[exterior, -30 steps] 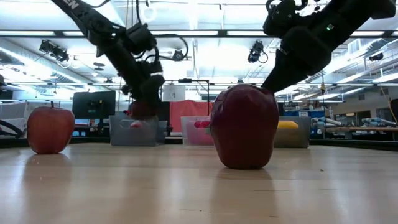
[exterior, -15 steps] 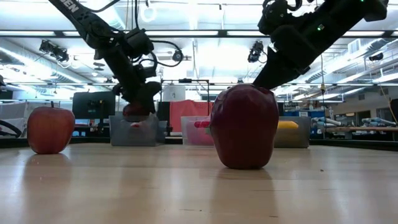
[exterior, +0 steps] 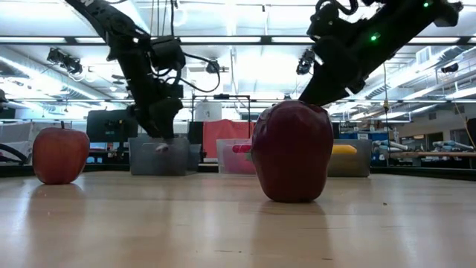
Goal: Sort produce into baskets
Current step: Put the top apple into the left black transparent bin
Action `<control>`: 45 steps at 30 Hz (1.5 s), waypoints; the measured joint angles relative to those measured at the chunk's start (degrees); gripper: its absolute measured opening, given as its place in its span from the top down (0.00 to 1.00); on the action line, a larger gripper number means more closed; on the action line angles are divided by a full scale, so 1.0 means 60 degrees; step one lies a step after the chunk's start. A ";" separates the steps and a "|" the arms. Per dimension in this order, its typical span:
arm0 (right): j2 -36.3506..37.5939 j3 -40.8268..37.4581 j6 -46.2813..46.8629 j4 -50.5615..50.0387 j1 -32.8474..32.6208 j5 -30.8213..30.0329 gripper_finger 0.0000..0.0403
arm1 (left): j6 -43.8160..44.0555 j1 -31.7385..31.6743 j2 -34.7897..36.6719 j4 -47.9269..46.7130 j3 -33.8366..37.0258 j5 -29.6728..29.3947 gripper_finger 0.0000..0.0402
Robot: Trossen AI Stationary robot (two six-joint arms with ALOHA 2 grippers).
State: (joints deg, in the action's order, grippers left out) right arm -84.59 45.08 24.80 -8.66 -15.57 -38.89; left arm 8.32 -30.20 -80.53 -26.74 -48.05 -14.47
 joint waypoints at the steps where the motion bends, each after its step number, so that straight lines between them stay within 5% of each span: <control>1: -0.0019 0.0000 0.0029 0.0014 0.0051 -0.0198 0.49 | 0.0024 0.0186 0.0000 -0.0197 -0.0054 0.0039 0.17; 15: -0.0104 -0.0271 -0.0169 0.0585 0.0876 -0.0340 0.49 | 0.1939 0.3184 0.1215 -0.2900 -0.0576 0.0029 0.33; 24: -0.0105 -0.1134 -0.1118 0.3303 0.0417 -0.0807 0.49 | 0.3680 0.4894 0.2802 -0.2900 -0.0601 -0.0639 0.33; 35: -0.0103 -0.1173 -0.1072 0.2505 0.0034 -0.0526 0.49 | 0.5239 0.7819 0.2983 -0.3712 -0.0522 0.0630 0.33; 45: -0.0103 -0.1173 -0.0878 0.2505 -0.0259 -0.0661 0.49 | 0.7239 0.9485 0.2895 -0.4013 -0.0514 0.0103 0.33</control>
State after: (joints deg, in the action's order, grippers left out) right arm -85.21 38.04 19.53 6.37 -17.12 -42.86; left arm 51.75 26.72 -63.16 -50.82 -51.13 -13.85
